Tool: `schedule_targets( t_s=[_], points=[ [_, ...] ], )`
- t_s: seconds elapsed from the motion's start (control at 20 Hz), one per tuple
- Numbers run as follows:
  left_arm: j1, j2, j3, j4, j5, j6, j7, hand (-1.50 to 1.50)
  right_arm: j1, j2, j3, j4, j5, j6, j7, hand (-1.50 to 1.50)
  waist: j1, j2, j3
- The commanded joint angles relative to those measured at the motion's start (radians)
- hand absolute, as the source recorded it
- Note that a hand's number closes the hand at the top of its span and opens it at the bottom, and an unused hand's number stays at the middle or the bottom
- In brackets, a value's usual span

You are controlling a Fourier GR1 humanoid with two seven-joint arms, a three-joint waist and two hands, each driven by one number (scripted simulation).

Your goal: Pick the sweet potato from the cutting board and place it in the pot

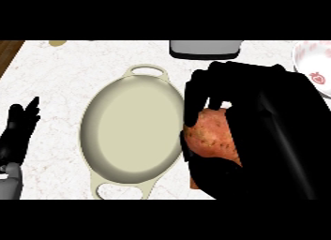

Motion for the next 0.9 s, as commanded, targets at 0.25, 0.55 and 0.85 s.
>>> schedule_targets(
  t_s=[0.25, 0.55, 0.85],
  points=[
    [-0.059, -0.028, -0.019, 0.059, -0.037, 0.02, -0.014, 0.0, -0.19, 0.077, 0.08, 0.364, -0.074, -0.123, 0.081, 1.5, -0.004, 0.005, 0.001],
    [-0.063, -0.026, -0.005, 0.051, -0.022, 0.008, -0.004, 0.0, -0.156, 0.078, 0.212, 0.576, -0.154, -0.33, 0.077, 1.5, 0.009, 0.006, 0.002],
    [-0.038, -0.006, -0.003, 0.019, -0.014, -0.027, 0.005, 0.0, -0.183, 0.079, 0.216, 0.74, -0.345, -0.475, 0.031, -1.5, 0.017, 0.007, 0.002]
  ],
)
